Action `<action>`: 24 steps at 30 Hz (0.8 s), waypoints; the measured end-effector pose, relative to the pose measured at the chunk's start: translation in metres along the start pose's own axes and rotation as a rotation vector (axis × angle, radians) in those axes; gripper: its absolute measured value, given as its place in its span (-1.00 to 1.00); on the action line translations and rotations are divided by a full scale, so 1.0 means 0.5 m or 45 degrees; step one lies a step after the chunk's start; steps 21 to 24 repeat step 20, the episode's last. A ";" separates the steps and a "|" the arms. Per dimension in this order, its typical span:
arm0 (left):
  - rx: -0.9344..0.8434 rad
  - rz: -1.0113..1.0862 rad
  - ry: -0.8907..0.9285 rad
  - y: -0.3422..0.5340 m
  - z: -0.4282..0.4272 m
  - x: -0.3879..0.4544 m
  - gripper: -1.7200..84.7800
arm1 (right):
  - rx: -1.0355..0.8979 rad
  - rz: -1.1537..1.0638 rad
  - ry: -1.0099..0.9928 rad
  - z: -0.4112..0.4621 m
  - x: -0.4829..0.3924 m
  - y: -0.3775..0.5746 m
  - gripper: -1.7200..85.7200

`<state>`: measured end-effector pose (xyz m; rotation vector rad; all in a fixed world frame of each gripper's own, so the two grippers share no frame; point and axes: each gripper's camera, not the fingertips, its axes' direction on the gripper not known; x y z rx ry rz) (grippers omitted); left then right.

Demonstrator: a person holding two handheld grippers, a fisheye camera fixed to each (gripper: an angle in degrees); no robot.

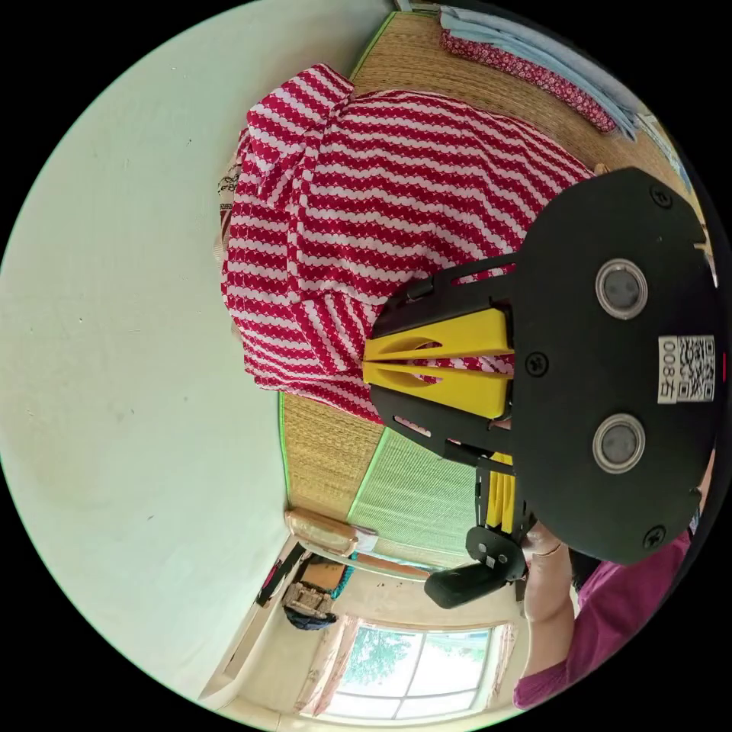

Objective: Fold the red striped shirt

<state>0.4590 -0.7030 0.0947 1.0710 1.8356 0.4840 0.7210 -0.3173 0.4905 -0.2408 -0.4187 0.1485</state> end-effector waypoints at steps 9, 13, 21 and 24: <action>0.074 0.025 0.133 0.094 -0.120 0.013 -0.96 | 0.227 0.088 -0.030 -0.061 -0.026 0.118 -0.96; 0.015 0.125 0.099 0.210 -0.191 0.037 -0.96 | 0.446 0.106 -0.087 -0.154 -0.033 0.280 -0.96; -0.610 0.321 -0.283 0.527 -0.151 0.080 -0.96 | 0.436 0.473 0.230 -0.168 -0.039 0.711 -0.94; -0.610 0.321 -0.283 0.527 -0.151 0.080 -0.96 | 0.436 0.473 0.230 -0.168 -0.039 0.711 -0.94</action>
